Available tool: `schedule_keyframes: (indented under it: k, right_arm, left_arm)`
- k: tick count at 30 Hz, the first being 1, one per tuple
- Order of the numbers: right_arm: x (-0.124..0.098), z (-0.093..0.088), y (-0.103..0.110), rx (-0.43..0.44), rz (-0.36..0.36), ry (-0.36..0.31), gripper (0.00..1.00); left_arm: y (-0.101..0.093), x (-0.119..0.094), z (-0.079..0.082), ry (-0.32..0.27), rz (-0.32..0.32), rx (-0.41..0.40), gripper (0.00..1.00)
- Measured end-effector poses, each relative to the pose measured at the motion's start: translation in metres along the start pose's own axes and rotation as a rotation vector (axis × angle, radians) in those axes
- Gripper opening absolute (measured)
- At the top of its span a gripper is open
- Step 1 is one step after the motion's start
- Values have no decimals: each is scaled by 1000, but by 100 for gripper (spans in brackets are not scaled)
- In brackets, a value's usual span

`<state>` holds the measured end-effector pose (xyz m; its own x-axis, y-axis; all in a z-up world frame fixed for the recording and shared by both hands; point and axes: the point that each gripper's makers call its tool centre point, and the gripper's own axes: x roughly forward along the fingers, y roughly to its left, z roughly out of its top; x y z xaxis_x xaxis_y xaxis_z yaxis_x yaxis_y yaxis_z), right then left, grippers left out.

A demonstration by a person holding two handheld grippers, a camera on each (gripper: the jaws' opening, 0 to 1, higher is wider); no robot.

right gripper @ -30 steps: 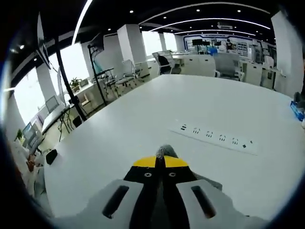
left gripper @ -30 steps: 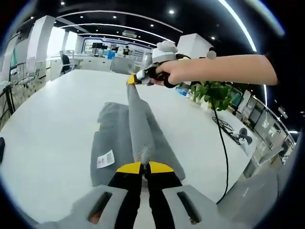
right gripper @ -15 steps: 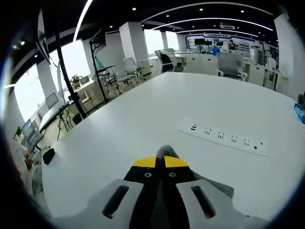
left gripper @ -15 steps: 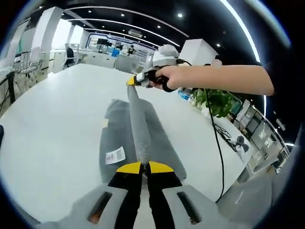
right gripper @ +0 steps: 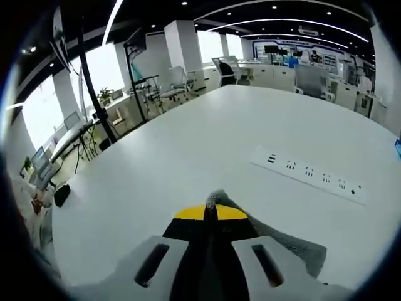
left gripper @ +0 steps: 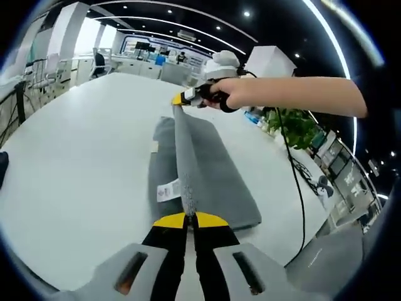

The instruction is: Fold the towel on the table until its edges align and the towel forms a compact rectangular stack.

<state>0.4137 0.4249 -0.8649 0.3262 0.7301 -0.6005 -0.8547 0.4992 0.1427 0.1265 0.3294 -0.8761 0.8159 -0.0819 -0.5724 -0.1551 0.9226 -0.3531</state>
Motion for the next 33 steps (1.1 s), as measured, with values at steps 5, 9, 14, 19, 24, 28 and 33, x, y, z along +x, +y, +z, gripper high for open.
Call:
schedule_keyframes:
  k: [5, 9, 14, 19, 24, 28, 33]
  right_arm:
    - [9, -10, -1, -31, 0, 29, 1]
    - [11, -12, 3, -44, 32, 28, 4]
    - [9, -10, 4, -78, 47, 17, 11]
    - [3, -9, 5, -34, 65, 11, 22]
    - [-5, -8, 2, -52, 61, 8, 25]
    - [-13, -10, -3, -54, 55, 9, 26]
    - [-28, -18, -8, -69, 62, 15, 28]
  left_arm:
    - [9, 4, -8, 29, 18, -34, 4]
    - [17, 8, -16, 58, 39, -66, 7]
    - [21, 7, -14, 56, 50, -81, 16]
    - [21, 8, -6, 42, 43, -50, 23]
    - [20, 14, 0, 45, 32, -29, 26]
    - [19, 20, 5, 48, 24, -6, 29]
    - [20, 29, 13, 61, 25, 52, 36]
